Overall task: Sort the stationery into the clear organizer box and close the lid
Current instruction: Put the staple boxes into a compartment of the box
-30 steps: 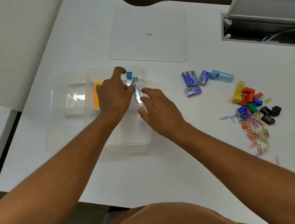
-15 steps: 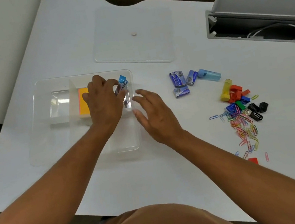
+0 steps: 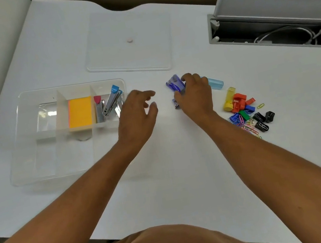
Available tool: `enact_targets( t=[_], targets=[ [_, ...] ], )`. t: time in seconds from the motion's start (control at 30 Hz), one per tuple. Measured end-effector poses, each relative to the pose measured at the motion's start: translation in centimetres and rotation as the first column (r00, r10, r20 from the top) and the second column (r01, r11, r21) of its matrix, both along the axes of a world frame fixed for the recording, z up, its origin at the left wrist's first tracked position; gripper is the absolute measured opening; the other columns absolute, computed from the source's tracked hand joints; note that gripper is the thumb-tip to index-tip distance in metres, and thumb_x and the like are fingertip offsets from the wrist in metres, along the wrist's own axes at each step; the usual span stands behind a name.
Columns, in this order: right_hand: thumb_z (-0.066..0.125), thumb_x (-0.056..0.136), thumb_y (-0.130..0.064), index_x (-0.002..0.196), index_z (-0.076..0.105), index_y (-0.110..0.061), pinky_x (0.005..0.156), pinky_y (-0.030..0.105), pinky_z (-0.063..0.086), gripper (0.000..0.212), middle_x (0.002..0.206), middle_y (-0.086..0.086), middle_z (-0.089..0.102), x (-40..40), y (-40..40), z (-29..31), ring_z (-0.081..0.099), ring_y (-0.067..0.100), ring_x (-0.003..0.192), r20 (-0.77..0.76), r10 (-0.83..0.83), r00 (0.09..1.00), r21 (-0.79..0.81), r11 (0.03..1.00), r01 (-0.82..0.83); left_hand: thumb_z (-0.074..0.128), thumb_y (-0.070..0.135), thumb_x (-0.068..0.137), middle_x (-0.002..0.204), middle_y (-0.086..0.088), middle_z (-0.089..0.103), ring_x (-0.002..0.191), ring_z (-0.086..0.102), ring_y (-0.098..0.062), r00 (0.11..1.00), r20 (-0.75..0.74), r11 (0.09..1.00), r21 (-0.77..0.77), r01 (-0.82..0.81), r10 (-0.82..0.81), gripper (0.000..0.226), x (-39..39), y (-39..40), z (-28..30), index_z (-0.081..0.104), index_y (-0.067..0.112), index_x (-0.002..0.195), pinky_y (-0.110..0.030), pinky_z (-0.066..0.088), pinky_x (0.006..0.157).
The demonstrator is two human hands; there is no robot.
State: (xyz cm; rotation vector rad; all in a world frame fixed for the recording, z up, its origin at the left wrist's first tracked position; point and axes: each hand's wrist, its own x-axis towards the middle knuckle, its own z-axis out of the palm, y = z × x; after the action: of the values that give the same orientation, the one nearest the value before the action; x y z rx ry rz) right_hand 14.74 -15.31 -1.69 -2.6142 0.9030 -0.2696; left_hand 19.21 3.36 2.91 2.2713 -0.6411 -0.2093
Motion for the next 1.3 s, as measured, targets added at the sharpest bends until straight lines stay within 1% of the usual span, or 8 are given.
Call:
enact_targets(
  t=[0.2,0.37,0.5,0.67,0.9,1.0,1.13,1.3],
  targets=[
    [0.072,0.085,-0.023,0.106,0.072,-0.014,0.077,0.034,0.053,0.023,0.093,0.003,0.072,-1.0,0.4,0.8,0.060,0.023,0.096,0.140,-0.075,0.987,0.217,0.975,0.043,0.068,0.031,0.098,0.114,-0.003,0.075,0.099,0.073,-0.015,0.838,-0.526,0.967,-0.104,-0.231,0.144,0.041,-1.2,-3.2,-0.3,0.065,0.016,0.135,-0.038,0.061,0.093],
    [0.071,0.088,-0.029,0.103,0.077,-0.023,0.075,0.027,0.051,0.017,0.085,-0.011,0.071,-3.9,3.3,2.4,0.063,0.011,0.081,0.315,0.029,0.949,0.361,0.921,-0.148,0.067,0.032,0.100,0.111,-0.006,0.079,0.099,0.077,-0.018,0.505,-0.863,0.830,-0.307,-0.465,-0.036,0.035,-1.7,-4.2,-0.7,0.069,0.010,0.128,-0.032,0.063,0.083],
    [0.064,0.091,-0.030,0.111,0.076,-0.024,0.075,0.018,0.047,0.024,0.094,-0.015,0.071,-4.8,3.7,2.7,0.060,0.008,0.083,0.308,0.127,0.943,0.387,0.889,-0.246,0.074,0.021,0.095,0.102,-0.010,0.079,0.095,0.077,-0.020,0.582,-0.809,0.758,-0.331,-0.562,0.078,0.031,-1.5,-3.6,-0.8,0.069,0.006,0.122,-0.030,0.062,0.076],
    [0.060,0.092,-0.016,0.114,0.074,-0.014,0.087,0.042,0.051,0.026,0.108,0.005,0.072,-1.7,0.8,2.2,0.060,0.024,0.098,0.273,0.112,0.955,0.129,0.980,-0.152,0.077,0.030,0.092,0.093,0.000,0.076,0.084,0.077,-0.011,0.656,-0.724,0.796,-0.260,-0.546,0.214,0.036,-0.9,-1.4,-0.3,0.067,0.016,0.123,-0.023,0.060,0.062],
    [0.061,0.100,-0.028,0.138,0.056,-0.021,0.097,0.047,0.038,0.040,0.125,0.011,0.063,3.1,-0.3,-0.2,0.057,0.033,0.113,-0.285,0.255,0.924,-0.160,0.938,-0.308,0.078,0.025,0.091,0.083,0.002,0.076,0.072,0.075,-0.014,0.783,-0.600,0.870,-0.286,-0.402,0.165,0.032,-1.3,4.1,1.1,0.069,0.024,0.122,-0.024,0.056,0.056],
    [0.059,0.100,-0.027,0.134,0.061,-0.020,0.097,0.047,0.036,0.035,0.122,0.010,0.063,3.0,0.5,-0.1,0.059,0.034,0.111,-0.191,0.267,0.945,-0.096,0.952,-0.289,0.080,0.029,0.089,0.085,0.003,0.075,0.076,0.071,-0.011,0.832,-0.519,0.894,-0.255,-0.369,0.196,0.029,-1.0,6.9,1.5,0.072,0.023,0.117,-0.021,0.054,0.062],
    [0.070,0.095,-0.024,0.126,0.070,-0.020,0.092,0.033,0.049,0.031,0.113,0.003,0.064,1.9,4.8,2.9,0.066,0.015,0.098,0.282,0.179,0.943,0.247,0.936,-0.252,0.078,0.040,0.090,0.086,0.014,0.068,0.078,0.061,-0.010,0.952,-0.179,0.958,-0.099,-0.269,0.249,0.028,-0.1,11.8,1.0,0.069,0.029,0.114,-0.016,0.046,0.066],
    [0.075,0.091,-0.024,0.113,0.074,-0.024,0.072,0.013,0.054,0.022,0.107,-0.005,0.067,-0.1,13.2,5.8,0.070,0.003,0.088,0.437,0.095,0.894,0.510,0.793,-0.333,0.083,0.041,0.083,0.097,0.004,0.069,0.100,0.056,-0.020,0.994,0.009,0.989,0.094,-0.112,0.111,0.033,1.4,15.5,-0.8,0.073,0.025,0.110,-0.036,0.046,0.081]
  ],
)
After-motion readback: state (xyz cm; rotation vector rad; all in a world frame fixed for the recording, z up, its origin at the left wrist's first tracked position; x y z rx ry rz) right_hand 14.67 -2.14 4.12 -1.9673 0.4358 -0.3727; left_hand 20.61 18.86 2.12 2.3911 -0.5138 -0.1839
